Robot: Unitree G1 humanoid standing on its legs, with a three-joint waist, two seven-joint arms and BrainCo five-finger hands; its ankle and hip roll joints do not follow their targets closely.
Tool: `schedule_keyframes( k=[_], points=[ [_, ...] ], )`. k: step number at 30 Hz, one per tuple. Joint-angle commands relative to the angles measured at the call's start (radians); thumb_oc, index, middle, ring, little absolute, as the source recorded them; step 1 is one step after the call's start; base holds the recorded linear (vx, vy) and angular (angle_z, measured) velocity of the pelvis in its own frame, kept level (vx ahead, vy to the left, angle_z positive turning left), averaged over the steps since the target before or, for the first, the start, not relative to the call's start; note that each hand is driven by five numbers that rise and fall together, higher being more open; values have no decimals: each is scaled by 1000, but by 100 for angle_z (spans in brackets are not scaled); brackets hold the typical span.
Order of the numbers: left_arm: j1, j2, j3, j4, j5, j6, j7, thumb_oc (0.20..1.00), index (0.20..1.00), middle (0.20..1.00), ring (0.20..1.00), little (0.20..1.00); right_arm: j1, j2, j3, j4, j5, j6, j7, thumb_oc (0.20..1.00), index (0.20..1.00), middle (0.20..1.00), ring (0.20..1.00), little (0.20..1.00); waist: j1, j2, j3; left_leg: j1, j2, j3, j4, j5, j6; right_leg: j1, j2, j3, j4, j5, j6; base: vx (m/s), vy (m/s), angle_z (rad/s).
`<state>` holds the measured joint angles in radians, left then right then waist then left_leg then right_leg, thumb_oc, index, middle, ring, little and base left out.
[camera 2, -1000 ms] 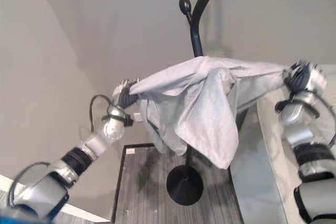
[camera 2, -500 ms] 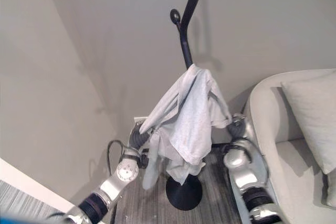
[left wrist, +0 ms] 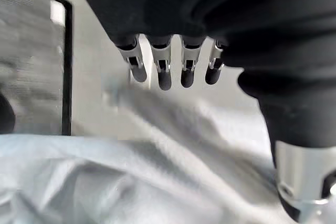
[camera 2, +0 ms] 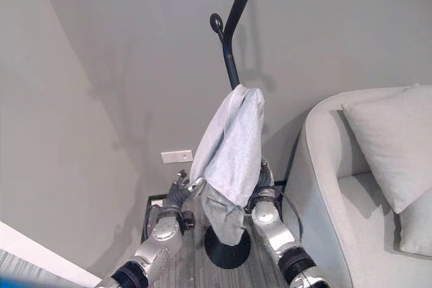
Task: Hang the clothes on the sofa on the clothes rack.
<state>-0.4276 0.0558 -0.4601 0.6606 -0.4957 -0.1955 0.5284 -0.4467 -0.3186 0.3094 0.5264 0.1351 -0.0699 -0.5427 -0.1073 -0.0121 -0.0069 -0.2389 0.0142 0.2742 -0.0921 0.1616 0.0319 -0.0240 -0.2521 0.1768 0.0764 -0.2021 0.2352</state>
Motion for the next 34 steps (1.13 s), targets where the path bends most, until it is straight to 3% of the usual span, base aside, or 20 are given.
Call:
schedule_keyframes(
  k=[1,7,8,14,16,19,20,22,23,24,25,28,29,31,32,34],
  points=[
    [-92,40,85,5,137,-11,74,1000,1000,1000,1000,1000,-40,-95,-71,-81,-37,-35,-30,1000,1000,1000,1000,1000,29,-9,27,62,104,-4,5,-62,-127,72,32,38,-94,365,-43,0,0,0],
    [-45,136,210,-38,220,-25,146,1000,1000,1000,1000,1000,93,-188,-196,-191,-150,-33,-62,1000,1000,1000,1000,1000,29,-12,11,68,107,-6,5,-61,-132,77,34,31,-94,367,-40,34,-36,5],
    [-18,163,296,-47,153,-49,155,1000,1000,1000,1000,1000,158,-220,-267,-253,-184,-22,-73,1000,1000,1000,1000,1000,23,-13,6,75,104,-5,5,-67,-132,84,31,27,-95,363,-38,40,-26,0],
    [62,221,496,-61,73,-93,183,1000,1000,1000,1000,1000,347,-256,-470,-401,-233,-23,-76,1000,1000,1000,1000,1000,1,-14,-9,79,105,0,5,-76,-136,86,28,24,-99,364,-36,24,-18,-2],
    [136,225,585,-75,45,-112,191,1000,1000,1000,1000,1000,449,-216,-578,-442,-212,-38,-80,1000,1000,1000,1000,1000,-14,-13,-15,79,108,1,5,-81,-136,81,28,28,-99,371,-34,13,-16,1],
    [215,222,620,-59,42,-117,174,1000,1000,1000,1000,1000,514,-155,-650,-416,-151,-64,-104,1000,1000,1000,1000,1000,-19,-13,-17,75,110,0,5,-77,-134,76,30,32,-97,378,-35,0,0,0],
    [278,208,611,15,38,-101,110,1000,1000,1000,1000,1000,551,-100,-705,-330,-137,-69,-170,1000,1000,1000,1000,1000,-25,-13,-16,79,108,-1,5,-83,-131,78,29,31,-94,377,-37,0,0,0],
    [297,208,596,84,31,-101,75,1000,1000,1000,1000,1000,543,-83,-714,-227,-123,-74,-221,1000,1000,1000,1000,1000,-26,-12,-15,76,110,1,5,-78,-129,72,31,35,-91,385,-37,0,0,0],
    [313,185,570,182,-30,-82,20,1000,1000,1000,1000,1000,516,-15,-748,-76,61,-114,-243,1000,1000,1000,1000,1000,-31,-9,-14,80,107,-2,5,-83,-126,71,29,36,-86,389,-37,-18,1,-4],
    [310,188,569,186,-33,-84,16,1000,1000,1000,1000,1000,513,-18,-748,-67,67,-121,-240,1000,1000,1000,1000,1000,-29,-9,-14,77,108,-2,5,-78,-126,68,31,38,-85,392,-37,-13,5,-5],
    [311,165,556,247,-99,-65,-33,1000,1000,1000,1000,1000,486,13,-765,48,228,-163,-228,1000,1000,1000,1000,1000,-29,-7,-15,77,108,-3,5,-79,-125,67,31,38,-84,394,-38,-23,-1,-5],
    [301,113,577,400,-248,-13,-127,1000,1000,1000,1000,1000,407,87,-807,373,676,-226,-113,1000,1000,1000,1000,1000,-25,-6,-20,83,103,-7,5,-92,-125,70,30,38,-81,394,-42,17,10,3],
    [291,89,577,484,-284,13,-179,1000,1000,1000,1000,1000,373,105,-825,578,844,-210,-47,1000,1000,1000,1000,1000,-22,-6,-23,87,101,-5,5,-94,-125,72,29,38,-81,396,-44,3,13,6],
    [289,81,569,515,-282,20,-202,1000,1000,1000,1000,1000,360,108,-814,673,873,-187,-13,1000,1000,1000,1000,1000,-18,-5,-23,86,101,-3,5,-89,-125,71,30,41,-83,402,-43,11,8,6],
    [295,57,549,563,-297,28,-235,1000,1000,1000,1000,1000,348,137,-812,818,973,-138,58,1000,1000,1000,1000,1000,-13,-5,-24,93,97,-3,5,-97,-125,77,27,37,-83,401,-44,20,7,20],
    [293,51,545,576,-316,28,-247,1000,1000,1000,1000,1000,341,132,-813,879,1009,-122,86,1000,1000,1000,1000,1000,-9,-5,-24,92,98,-2,5,-90,-126,75,28,36,-84,406,-43,1,3,14]
  ],
)
